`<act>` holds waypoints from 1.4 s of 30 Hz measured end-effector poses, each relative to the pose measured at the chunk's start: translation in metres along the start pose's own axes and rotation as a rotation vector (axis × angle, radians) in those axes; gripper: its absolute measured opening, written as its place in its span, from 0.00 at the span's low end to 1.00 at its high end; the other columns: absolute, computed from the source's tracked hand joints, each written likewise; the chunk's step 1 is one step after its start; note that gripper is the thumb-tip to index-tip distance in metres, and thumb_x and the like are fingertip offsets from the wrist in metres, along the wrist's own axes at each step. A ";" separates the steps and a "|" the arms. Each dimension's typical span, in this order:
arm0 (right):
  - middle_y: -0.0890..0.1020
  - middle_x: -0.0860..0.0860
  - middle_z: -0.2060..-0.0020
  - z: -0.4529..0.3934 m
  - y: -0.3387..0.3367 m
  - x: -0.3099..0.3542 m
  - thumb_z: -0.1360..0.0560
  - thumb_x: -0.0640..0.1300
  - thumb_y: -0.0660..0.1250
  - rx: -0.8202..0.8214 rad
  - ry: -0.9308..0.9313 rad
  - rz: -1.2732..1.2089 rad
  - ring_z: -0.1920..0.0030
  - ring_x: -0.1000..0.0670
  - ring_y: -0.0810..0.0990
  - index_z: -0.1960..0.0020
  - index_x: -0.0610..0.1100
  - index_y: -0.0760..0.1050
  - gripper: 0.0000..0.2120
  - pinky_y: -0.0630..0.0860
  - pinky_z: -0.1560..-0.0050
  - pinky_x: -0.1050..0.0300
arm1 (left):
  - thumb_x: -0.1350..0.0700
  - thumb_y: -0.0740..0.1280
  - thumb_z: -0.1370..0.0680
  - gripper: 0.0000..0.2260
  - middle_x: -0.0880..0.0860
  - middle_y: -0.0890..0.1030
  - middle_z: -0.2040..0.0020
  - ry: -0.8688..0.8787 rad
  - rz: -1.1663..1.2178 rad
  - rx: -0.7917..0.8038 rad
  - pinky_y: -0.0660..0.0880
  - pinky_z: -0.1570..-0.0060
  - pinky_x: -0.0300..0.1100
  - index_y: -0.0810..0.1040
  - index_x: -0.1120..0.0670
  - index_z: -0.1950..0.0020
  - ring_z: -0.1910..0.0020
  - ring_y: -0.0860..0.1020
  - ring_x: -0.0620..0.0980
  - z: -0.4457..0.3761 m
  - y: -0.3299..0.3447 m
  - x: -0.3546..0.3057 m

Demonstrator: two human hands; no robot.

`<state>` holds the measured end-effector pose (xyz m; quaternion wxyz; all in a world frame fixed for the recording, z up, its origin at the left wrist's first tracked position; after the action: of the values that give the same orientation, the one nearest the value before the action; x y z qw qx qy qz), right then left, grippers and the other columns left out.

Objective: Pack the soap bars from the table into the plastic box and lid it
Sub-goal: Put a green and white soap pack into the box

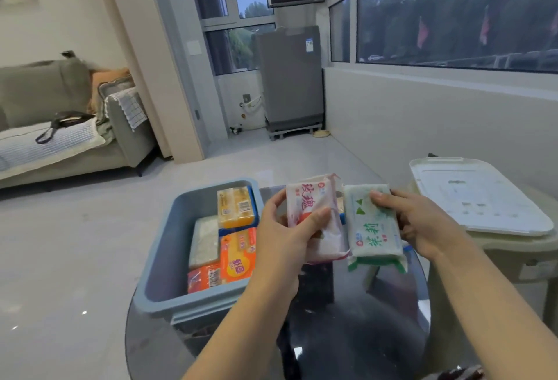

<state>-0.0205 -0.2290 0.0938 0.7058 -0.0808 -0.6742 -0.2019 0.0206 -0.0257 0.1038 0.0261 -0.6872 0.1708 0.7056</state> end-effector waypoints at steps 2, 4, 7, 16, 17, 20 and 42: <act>0.85 0.48 0.67 -0.002 0.015 0.001 0.30 0.44 0.69 0.058 0.004 -0.029 0.69 0.50 0.84 0.54 0.42 0.79 0.07 0.71 0.82 0.66 | 0.55 0.78 0.41 0.32 0.51 0.83 0.49 0.004 0.027 -0.010 0.82 0.63 0.45 0.72 0.47 0.39 0.55 0.85 0.51 -0.001 -0.015 -0.016; 0.86 0.47 0.66 -0.005 0.029 0.000 0.30 0.44 0.68 0.103 0.016 -0.048 0.67 0.49 0.85 0.54 0.42 0.79 0.07 0.74 0.80 0.63 | 0.57 0.77 0.40 0.31 0.53 0.83 0.49 0.002 0.083 -0.035 0.82 0.61 0.54 0.73 0.50 0.38 0.57 0.85 0.53 -0.005 -0.034 -0.028; 0.85 0.44 0.63 -0.010 0.051 -0.003 0.29 0.45 0.68 0.161 0.045 -0.095 0.67 0.47 0.85 0.55 0.40 0.79 0.08 0.74 0.79 0.64 | 0.60 0.74 0.32 0.24 0.54 0.82 0.47 0.010 0.040 -0.143 0.82 0.60 0.57 0.73 0.52 0.38 0.56 0.84 0.55 -0.017 -0.069 -0.039; 0.86 0.43 0.62 -0.028 0.125 -0.006 0.29 0.45 0.68 0.270 0.140 -0.248 0.63 0.45 0.86 0.52 0.38 0.78 0.11 0.80 0.70 0.57 | 0.62 0.72 0.28 0.23 0.61 0.79 0.41 -0.045 -0.270 -0.399 0.79 0.50 0.59 0.71 0.55 0.35 0.48 0.81 0.60 -0.067 -0.144 -0.031; 0.86 0.43 0.61 -0.029 0.131 -0.008 0.30 0.46 0.69 0.276 0.143 -0.235 0.62 0.45 0.86 0.51 0.38 0.78 0.13 0.80 0.70 0.57 | 0.62 0.72 0.28 0.24 0.61 0.79 0.40 -0.039 -0.331 -0.404 0.79 0.48 0.56 0.70 0.56 0.34 0.47 0.80 0.59 -0.072 -0.147 -0.031; 0.85 0.42 0.58 -0.029 0.142 -0.010 0.33 0.47 0.70 0.293 0.150 -0.181 0.61 0.44 0.85 0.47 0.37 0.77 0.19 0.78 0.74 0.58 | 0.59 0.70 0.26 0.25 0.57 0.78 0.39 0.000 -0.530 -0.391 0.77 0.53 0.46 0.67 0.55 0.31 0.49 0.79 0.54 -0.084 -0.153 -0.034; 0.83 0.39 0.48 -0.022 0.149 -0.018 0.30 0.48 0.69 0.294 0.134 -0.062 0.46 0.37 0.81 0.47 0.39 0.79 0.16 0.72 0.39 0.36 | 0.59 0.61 0.20 0.26 0.55 0.76 0.39 -0.127 -0.666 -0.377 0.76 0.61 0.33 0.56 0.52 0.24 0.54 0.76 0.50 -0.110 -0.148 -0.016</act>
<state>0.0584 -0.0996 0.0977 0.7467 0.0580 -0.6502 -0.1276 0.1675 0.0858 0.0891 0.1376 -0.6527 -0.1966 0.7186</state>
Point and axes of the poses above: each hand's wrist, its own z-axis away from the middle knuckle, its own y-axis out of the palm, x = y × z, the point moved 1 cm from there along -z, towards the middle knuckle
